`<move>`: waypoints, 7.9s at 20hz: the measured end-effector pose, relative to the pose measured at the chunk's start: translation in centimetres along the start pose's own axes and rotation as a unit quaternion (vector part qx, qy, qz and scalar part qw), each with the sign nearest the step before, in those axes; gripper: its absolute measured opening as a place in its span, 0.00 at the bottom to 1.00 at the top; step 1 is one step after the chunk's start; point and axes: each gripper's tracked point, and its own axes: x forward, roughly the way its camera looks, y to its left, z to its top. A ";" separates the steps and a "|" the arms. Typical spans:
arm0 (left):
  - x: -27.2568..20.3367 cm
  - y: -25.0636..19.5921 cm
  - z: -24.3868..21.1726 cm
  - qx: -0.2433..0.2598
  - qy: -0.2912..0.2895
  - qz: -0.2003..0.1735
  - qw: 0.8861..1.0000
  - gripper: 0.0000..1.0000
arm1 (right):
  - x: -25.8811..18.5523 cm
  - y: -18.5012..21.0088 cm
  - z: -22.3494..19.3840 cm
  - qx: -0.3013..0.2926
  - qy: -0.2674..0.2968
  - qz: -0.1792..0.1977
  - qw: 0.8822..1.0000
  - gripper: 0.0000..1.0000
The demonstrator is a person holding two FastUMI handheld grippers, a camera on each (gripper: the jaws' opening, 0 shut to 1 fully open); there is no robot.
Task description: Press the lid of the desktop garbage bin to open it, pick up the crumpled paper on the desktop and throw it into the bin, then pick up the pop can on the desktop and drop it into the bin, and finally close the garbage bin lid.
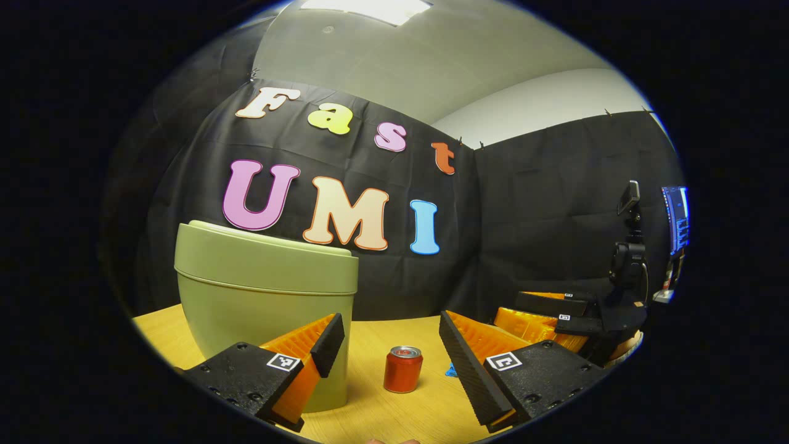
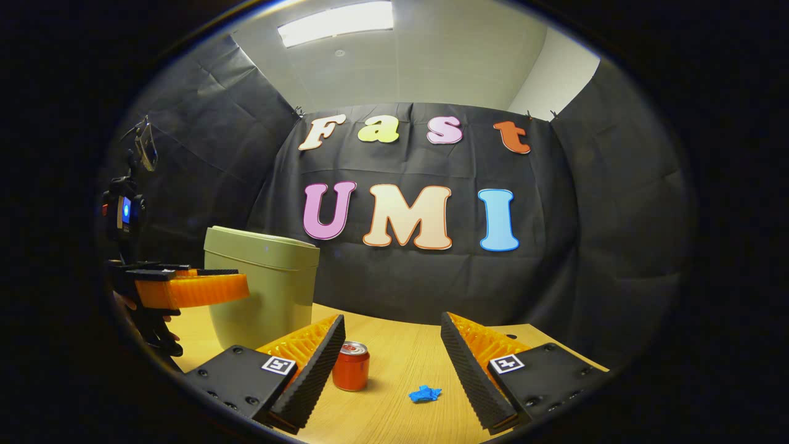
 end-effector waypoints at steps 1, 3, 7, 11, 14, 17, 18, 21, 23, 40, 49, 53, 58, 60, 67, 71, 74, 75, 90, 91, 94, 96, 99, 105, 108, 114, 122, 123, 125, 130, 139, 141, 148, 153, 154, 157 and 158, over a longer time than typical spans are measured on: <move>-0.1 0.1 0.2 0.002 -0.002 0.002 1.000 0.93 | -0.1 0.0 0.1 -0.002 -0.001 0.000 1.000 1.00; -0.1 0.3 0.4 0.009 -0.005 0.007 1.000 0.93 | -0.3 0.1 0.2 -0.004 0.000 0.000 1.000 0.98; -0.2 0.1 0.6 0.013 -0.007 0.006 1.000 0.93 | -0.3 0.4 0.2 -0.004 0.002 0.003 1.000 0.98; -0.2 0.0 0.4 0.008 -0.005 0.004 1.000 0.93 | -0.7 0.4 0.5 -0.004 0.000 0.003 1.000 0.98; -0.3 0.4 0.4 0.009 -0.003 0.011 1.000 0.94 | -0.8 0.2 0.9 -0.005 -0.004 0.001 1.000 0.98; -0.5 0.5 0.4 0.014 -0.001 0.011 1.000 0.93 | -0.8 0.0 0.9 -0.003 -0.003 -0.001 1.000 0.98; -0.2 0.3 0.4 0.016 -0.001 0.008 1.000 0.86 | -0.7 0.0 0.9 -0.002 -0.002 -0.001 1.000 0.98; -0.5 0.2 0.6 0.026 0.001 0.004 1.000 0.61 | -0.7 0.1 0.7 0.001 0.000 0.001 1.000 0.98; -0.5 0.4 0.6 0.035 0.004 0.007 0.999 0.45 | -0.8 0.2 0.6 -0.002 0.001 0.001 1.000 0.98; -0.7 3.4 7.7 0.053 -0.015 0.050 0.997 0.00 | -0.3 0.8 -0.2 0.009 0.015 0.006 1.000 0.98; 2.7 11.7 9.7 0.059 0.022 0.146 0.987 0.00 | -0.3 3.0 -1.0 -0.012 0.029 0.026 0.999 0.98; 3.3 12.6 8.2 0.053 0.052 0.159 0.984 0.00 | -0.3 2.5 -0.9 -0.021 0.028 0.020 0.999 0.98; 3.6 12.6 7.4 0.076 0.074 0.161 0.981 0.00 | -0.1 1.3 -0.7 0.003 0.027 0.008 1.000 0.98; 3.6 12.8 7.2 0.090 0.081 0.161 0.979 0.00 | -0.2 0.9 -0.9 0.011 0.029 0.005 1.000 0.98; 3.5 12.8 7.6 0.083 0.094 0.157 0.980 0.00 | -0.1 -0.2 -0.7 0.020 0.025 -0.007 0.999 0.98; 3.9 12.9 8.2 0.075 0.090 0.152 0.981 0.00 | -0.1 0.1 -1.2 0.022 0.031 -0.004 0.999 0.98; 4.0 13.2 9.7 0.093 0.080 0.161 0.979 0.00 | 0.0 0.9 -1.4 0.022 0.034 0.005 0.999 0.98; 4.2 13.2 10.4 0.100 0.076 0.162 0.979 0.00 | 0.0 1.1 -1.5 0.018 0.034 0.007 0.999 0.98; 4.2 7.2 16.2 0.127 0.016 0.118 0.985 0.00 | -0.1 0.8 -1.2 0.013 0.029 0.008 0.999 0.98; 4.0 6.4 15.6 0.118 0.016 0.107 0.987 0.00 | 0.0 0.7 -1.4 0.016 0.032 0.006 0.999 0.98; 3.3 4.5 13.4 0.100 0.017 0.083 0.991 0.00 | 0.1 0.5 -1.8 0.021 0.039 0.005 0.999 0.98; 2.5 3.0 10.7 0.093 0.021 0.063 0.993 0.00 | 0.4 0.3 -2.5 0.020 0.046 0.004 0.999 0.98; 1.4 0.4 6.5 0.082 0.041 0.023 0.995 0.00 | 0.5 0.4 -3.3 0.021 0.058 0.005 0.998 0.98; 0.7 -2.3 0.2 0.055 0.078 -0.040 0.995 0.07 | 0.7 -0.8 -4.5 0.014 0.073 -0.008 0.997 0.98; 0.8 -2.7 -2.2 0.044 0.094 -0.054 0.993 0.35 | 1.0 -1.4 -5.1 0.015 0.080 -0.017 0.997 0.98; 0.9 -0.5 -4.1 0.051 0.092 -0.025 0.994 0.95 | 1.5 -1.4 -6.6 0.008 0.100 -0.013 0.995 0.98; 0.9 -0.6 -5.1 0.032 0.100 -0.035 0.994 0.95 | 1.5 -2.1 -7.4 0.000 0.113 -0.021 0.993 0.98; 1.0 -0.5 -5.2 0.032 0.100 -0.035 0.994 0.95 | 1.5 -2.4 -7.5 -0.001 0.113 -0.020 0.993 0.98; 0.9 -0.4 -5.4 0.031 0.103 -0.035 0.994 0.95 | 1.6 -3.7 -8.0 -0.010 0.122 -0.026 0.992 0.98; 0.9 -0.2 -6.0 0.032 0.115 -0.035 0.992 0.95 | 3.9 -6.0 -12.0 -0.036 0.214 0.001 0.976 0.98; 0.9 1.0 -4.9 0.044 0.104 -0.023 0.993 0.95 | 7.6 -6.1 -20.7 -0.016 0.382 0.054 0.922 0.99; 0.9 1.2 -5.0 0.044 0.106 -0.023 0.993 0.95 | 7.6 -5.8 -21.8 -0.013 0.403 0.060 0.913 0.99; 1.1 2.2 -5.7 0.037 0.115 -0.012 0.993 0.95 | 7.7 -5.7 -25.0 -0.019 0.455 0.058 0.888 0.99; 1.2 2.0 -6.0 0.031 0.120 -0.016 0.992 0.95 | 7.4 -5.3 -26.1 -0.002 0.470 0.058 0.881 0.95; 1.1 2.0 -6.1 0.030 0.121 -0.016 0.992 0.95 | 7.3 -5.1 -26.2 0.009 0.475 0.063 0.878 0.92; 1.2 2.1 -6.3 0.027 0.126 -0.015 0.992 0.95 | 6.9 -5.0 -26.5 0.019 0.478 0.063 0.876 0.67; 1.1 2.2 -6.4 0.026 0.126 -0.014 0.992 0.95 | 6.9 -5.1 -26.4 0.015 0.477 0.062 0.877 0.53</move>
